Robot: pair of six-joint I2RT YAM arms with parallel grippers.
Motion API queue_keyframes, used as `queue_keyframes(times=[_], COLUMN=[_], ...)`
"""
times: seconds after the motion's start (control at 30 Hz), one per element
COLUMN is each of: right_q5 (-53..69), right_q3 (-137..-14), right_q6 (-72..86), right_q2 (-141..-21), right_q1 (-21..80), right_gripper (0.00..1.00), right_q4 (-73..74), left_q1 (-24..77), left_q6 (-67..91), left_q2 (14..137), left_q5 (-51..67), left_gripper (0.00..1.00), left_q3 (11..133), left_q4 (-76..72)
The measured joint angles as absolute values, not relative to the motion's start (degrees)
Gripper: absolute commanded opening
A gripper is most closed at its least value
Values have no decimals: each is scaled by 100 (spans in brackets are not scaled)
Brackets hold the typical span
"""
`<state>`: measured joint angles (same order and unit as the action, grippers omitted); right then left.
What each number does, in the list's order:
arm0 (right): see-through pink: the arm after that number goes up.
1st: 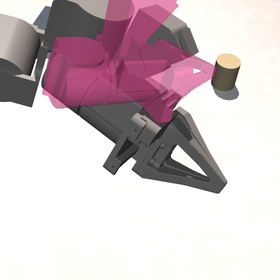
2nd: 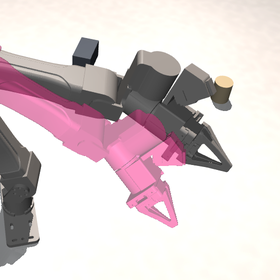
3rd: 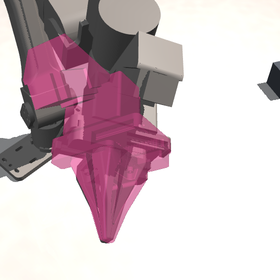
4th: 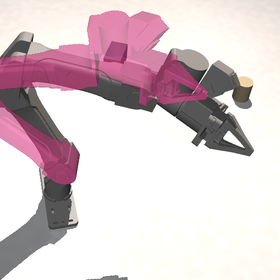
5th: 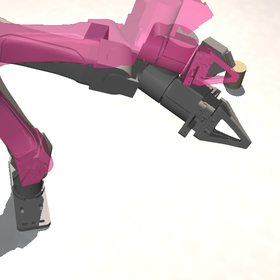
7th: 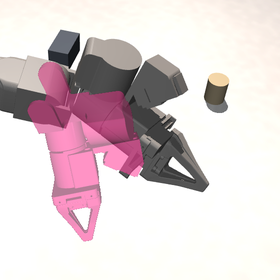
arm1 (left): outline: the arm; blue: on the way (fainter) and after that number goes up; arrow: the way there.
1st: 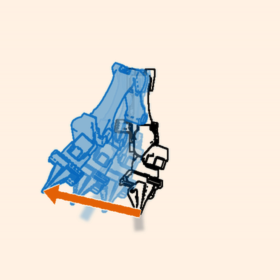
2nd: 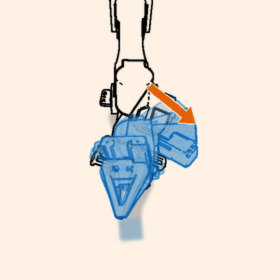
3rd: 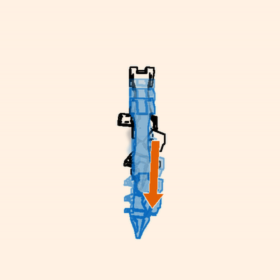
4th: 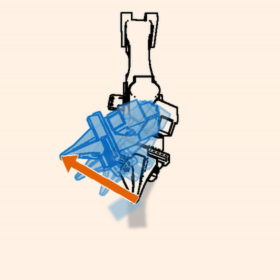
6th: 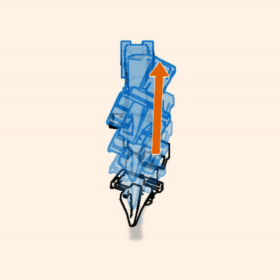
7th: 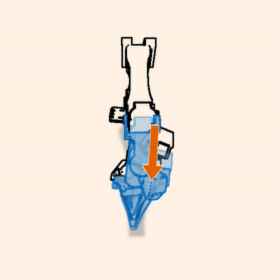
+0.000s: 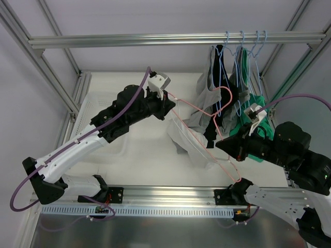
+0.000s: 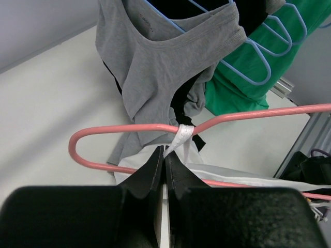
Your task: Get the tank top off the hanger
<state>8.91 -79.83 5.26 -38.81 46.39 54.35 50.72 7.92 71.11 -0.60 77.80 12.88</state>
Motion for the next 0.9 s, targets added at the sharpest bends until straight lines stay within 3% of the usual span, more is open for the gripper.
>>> queue_keyframes(times=[0.3, 0.57, 0.73, 0.9], right_q5=[792, 1433, 1614, 1579], right_q3=[-7467, -7039, -6973, -6871], right_q6=[-86, -454, -556, -624], right_q2=[-3734, -2606, -1660, -1712], right_q1=[4639, 4637, 4639, 4639], right_gripper=[0, 0, 0, 0], right_q4=[5544, 5640, 5153, 4812], left_q1=[5096, 5096, 5096, 5098], left_q6=[998, 1271, 1474, 1894], left_q2=[6418, 5972, 6228, 6167], left_q5=[-1380, -2576, -2283, -1415], left_gripper=[0, 0, 0, 0], left_q3=[7767, 7743, 7642, 7201], left_q4=[1291, 1306, 1400, 1466])
